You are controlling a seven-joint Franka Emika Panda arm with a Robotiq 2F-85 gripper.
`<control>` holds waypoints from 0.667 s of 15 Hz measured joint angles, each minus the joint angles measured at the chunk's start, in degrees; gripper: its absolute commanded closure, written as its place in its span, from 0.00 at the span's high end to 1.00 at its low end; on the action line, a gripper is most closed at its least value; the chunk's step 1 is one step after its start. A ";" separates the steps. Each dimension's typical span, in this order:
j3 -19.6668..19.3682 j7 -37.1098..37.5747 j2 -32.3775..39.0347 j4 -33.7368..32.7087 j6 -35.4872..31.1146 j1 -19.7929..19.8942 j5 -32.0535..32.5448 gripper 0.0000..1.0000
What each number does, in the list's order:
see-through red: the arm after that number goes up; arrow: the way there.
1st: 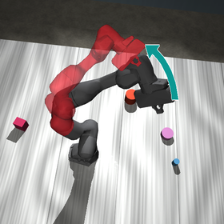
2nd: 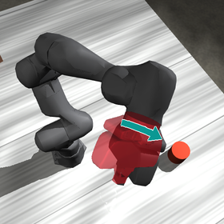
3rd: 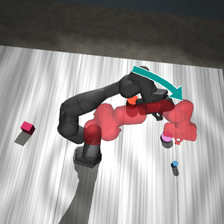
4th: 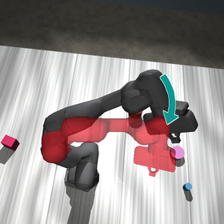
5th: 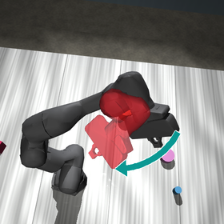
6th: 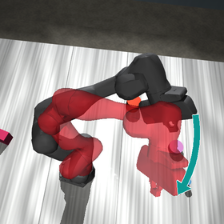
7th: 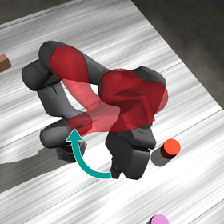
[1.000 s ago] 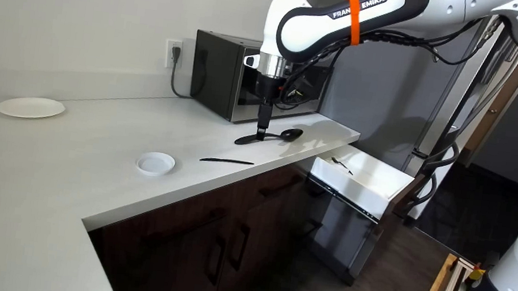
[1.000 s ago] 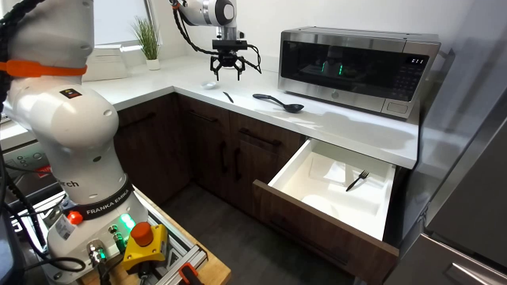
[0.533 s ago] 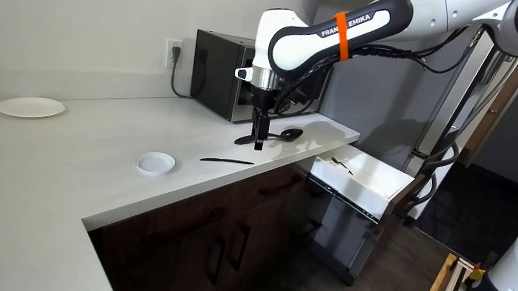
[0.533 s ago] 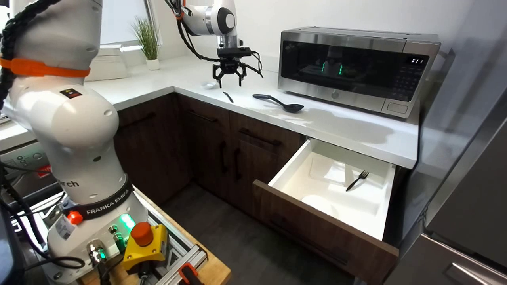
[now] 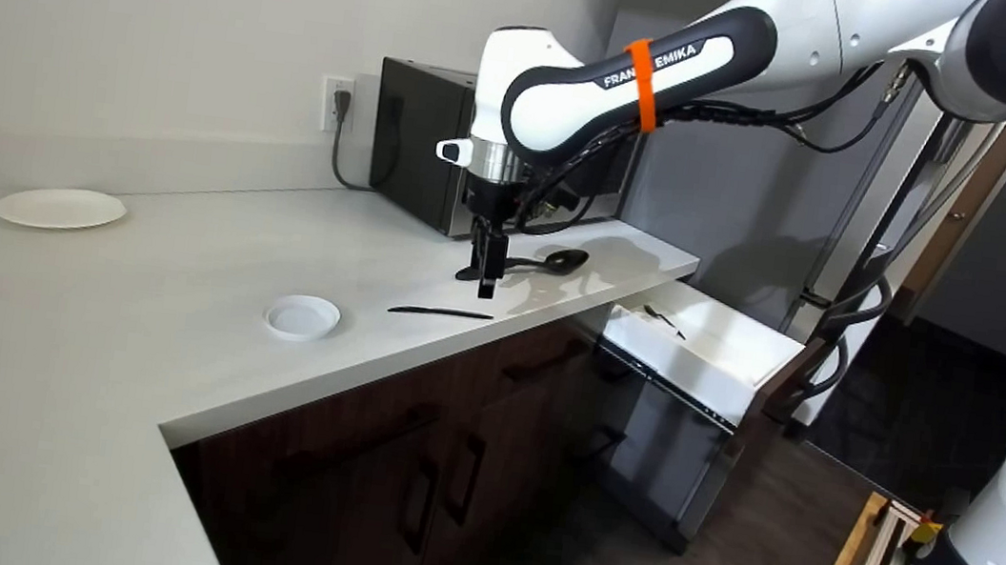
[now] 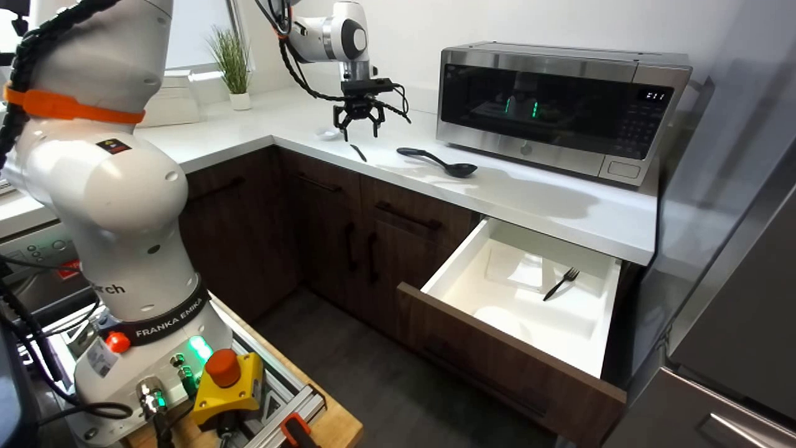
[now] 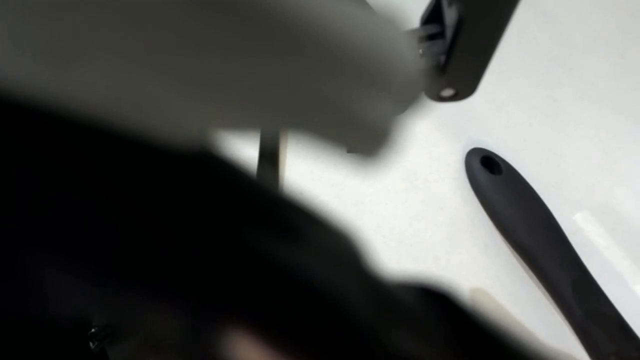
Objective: Put the fork in the drawer
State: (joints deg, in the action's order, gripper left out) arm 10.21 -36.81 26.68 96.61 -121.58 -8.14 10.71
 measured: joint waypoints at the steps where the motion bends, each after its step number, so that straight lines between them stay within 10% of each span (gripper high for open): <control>1: 0.00 0.00 0.32 -0.10 -0.64 -0.02 0.73 1.00; 10: 1.03 -0.30 8.33 -6.96 -3.86 -0.57 1.61 0.91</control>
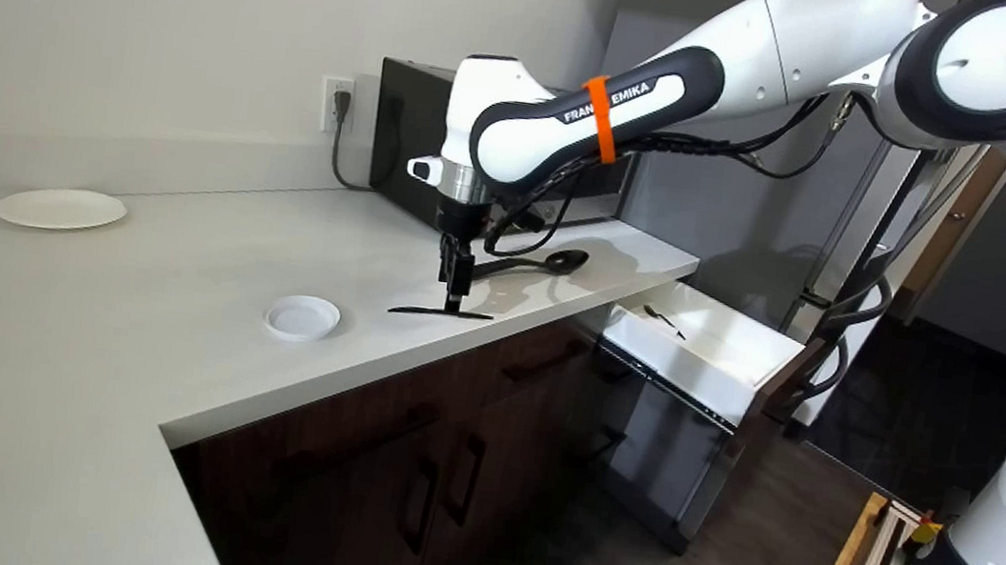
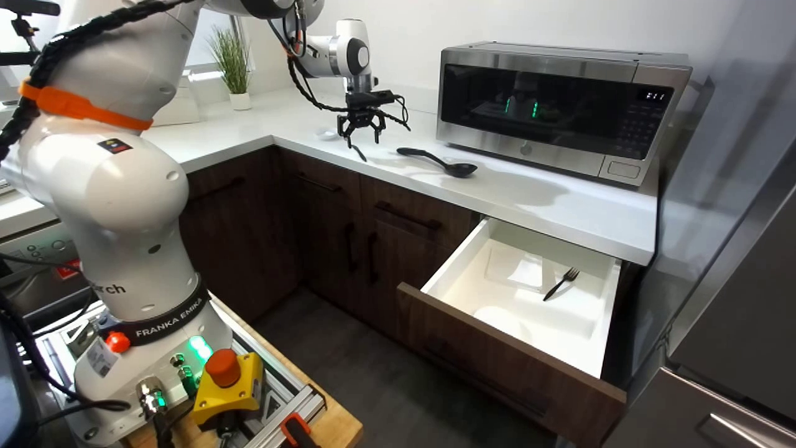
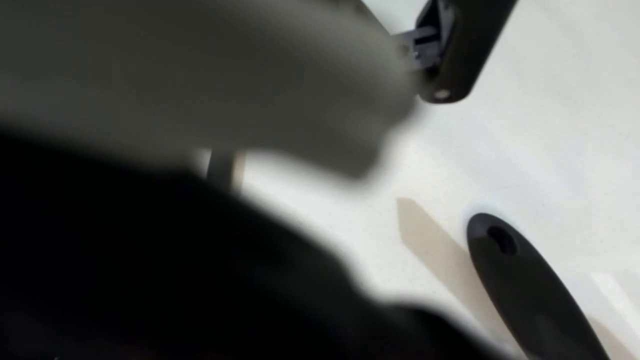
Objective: Put the fork in the drawer
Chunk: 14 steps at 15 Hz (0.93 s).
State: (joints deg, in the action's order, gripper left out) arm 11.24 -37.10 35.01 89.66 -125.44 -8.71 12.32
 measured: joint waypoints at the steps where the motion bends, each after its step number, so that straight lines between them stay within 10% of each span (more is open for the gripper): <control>1: 0.11 0.06 0.13 -0.08 -0.05 -0.13 -0.02 0.89; 8: 0.22 0.22 0.10 0.64 -0.49 0.22 -0.18 0.70; 14: 0.30 0.24 0.49 0.80 -0.49 0.24 -0.25 0.28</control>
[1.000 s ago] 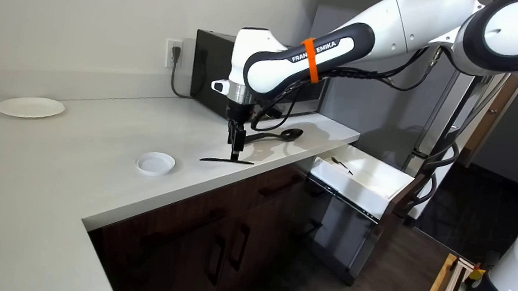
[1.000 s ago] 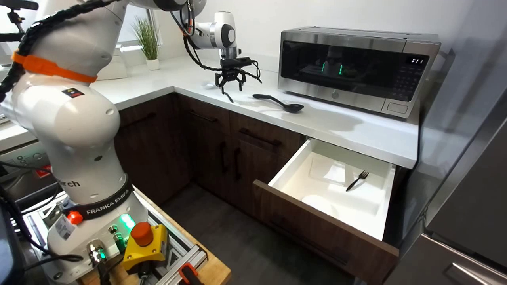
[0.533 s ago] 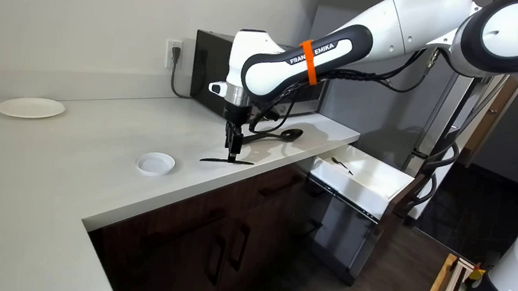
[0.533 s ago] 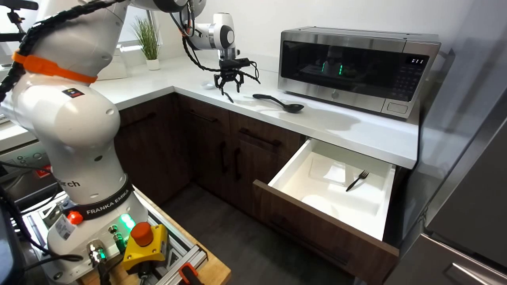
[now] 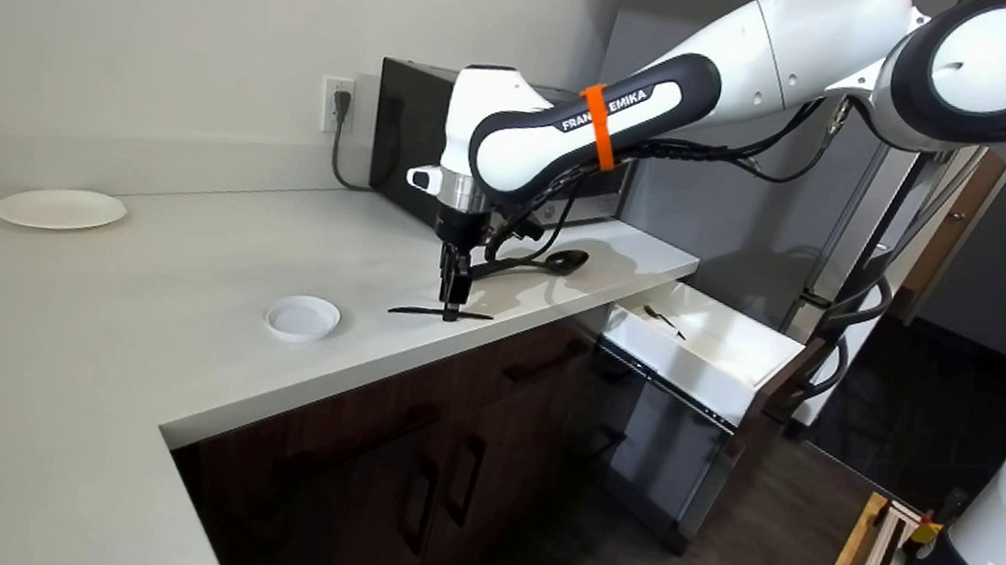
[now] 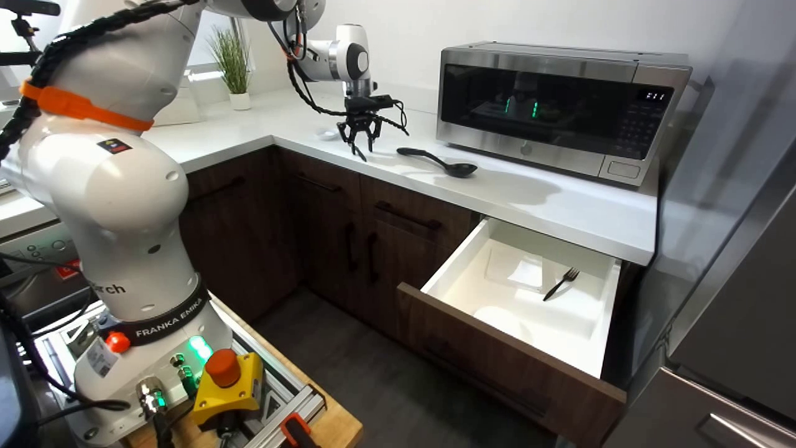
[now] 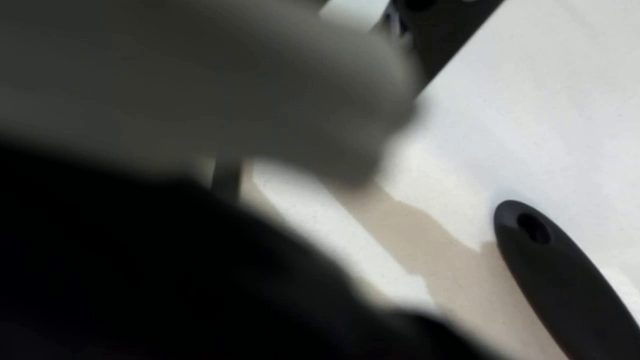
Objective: Put the fork in the drawer
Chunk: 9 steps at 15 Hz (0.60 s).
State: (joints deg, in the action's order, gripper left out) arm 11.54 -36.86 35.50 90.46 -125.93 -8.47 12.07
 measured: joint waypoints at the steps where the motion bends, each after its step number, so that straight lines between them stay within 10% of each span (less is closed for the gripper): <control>1: 0.02 0.00 0.00 0.05 0.00 -0.01 -0.04 0.18; 3: 0.19 0.00 -0.08 0.11 0.03 -0.03 -0.38 0.02; 9: 0.53 0.00 -0.83 1.16 -0.81 0.00 -1.24 0.03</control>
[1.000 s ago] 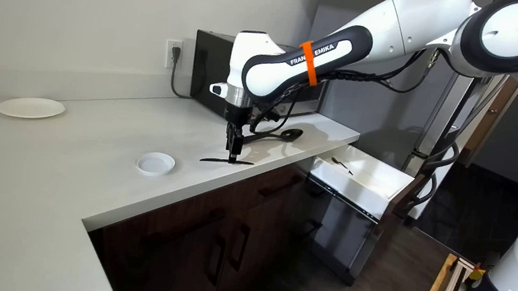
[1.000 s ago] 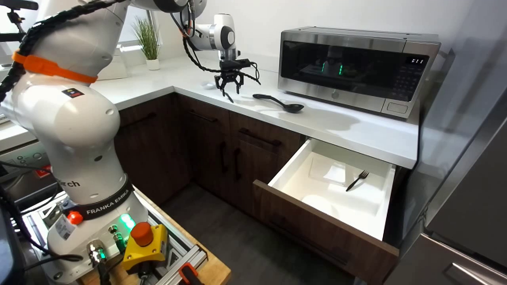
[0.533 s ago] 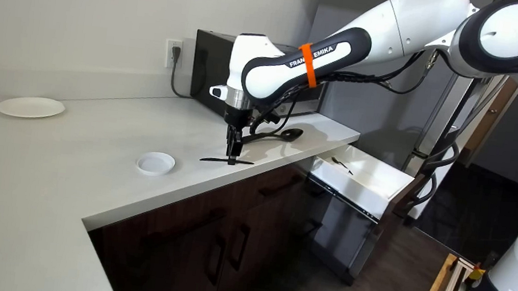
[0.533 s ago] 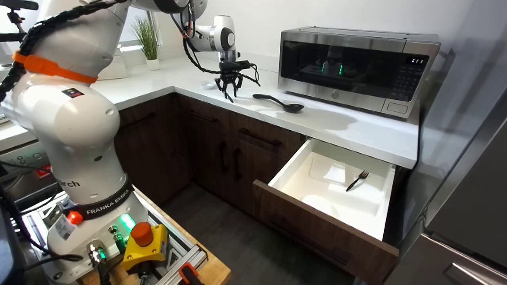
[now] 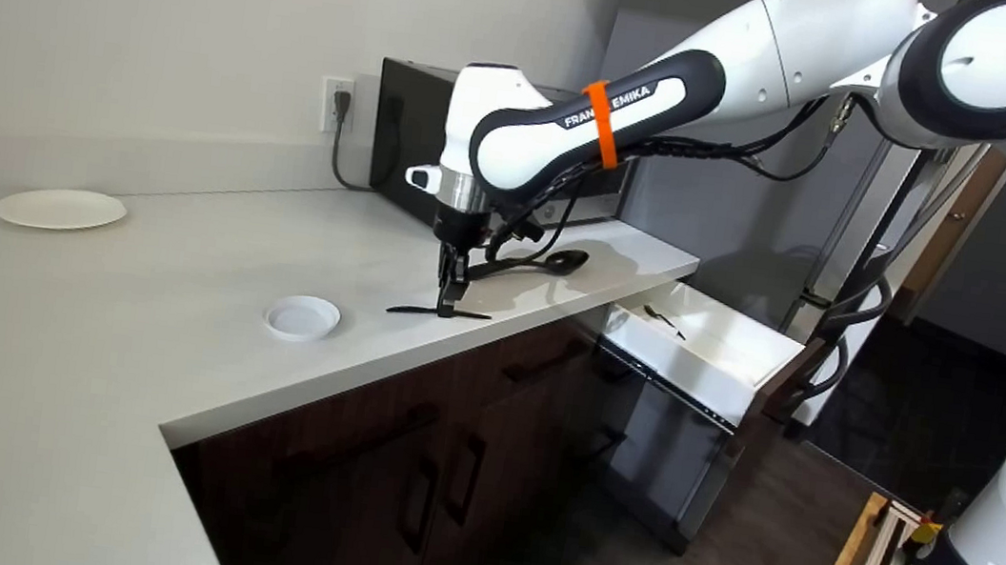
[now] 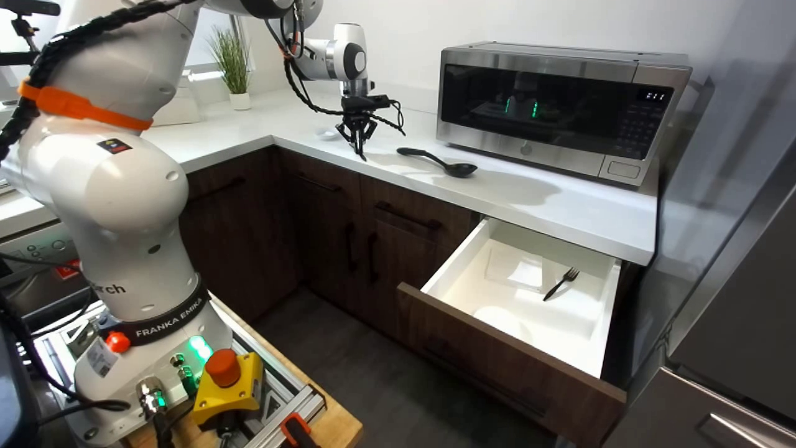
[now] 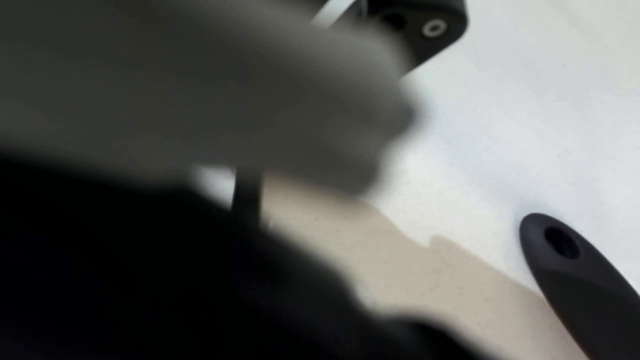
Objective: Put the fork in the drawer
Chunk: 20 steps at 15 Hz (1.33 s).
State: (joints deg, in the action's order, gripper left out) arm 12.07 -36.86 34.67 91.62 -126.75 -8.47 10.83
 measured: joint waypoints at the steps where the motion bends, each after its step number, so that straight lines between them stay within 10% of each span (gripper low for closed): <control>1: 0.01 0.00 -0.31 0.10 -0.41 0.08 -0.34 0.03; 6: -1.26 2.88 -8.09 5.13 -4.44 2.95 -2.68 0.03; 20: -22.09 15.85 -29.40 30.22 -4.69 19.24 0.45 0.03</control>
State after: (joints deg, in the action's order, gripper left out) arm -10.01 -21.01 5.27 121.85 -131.44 10.77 11.28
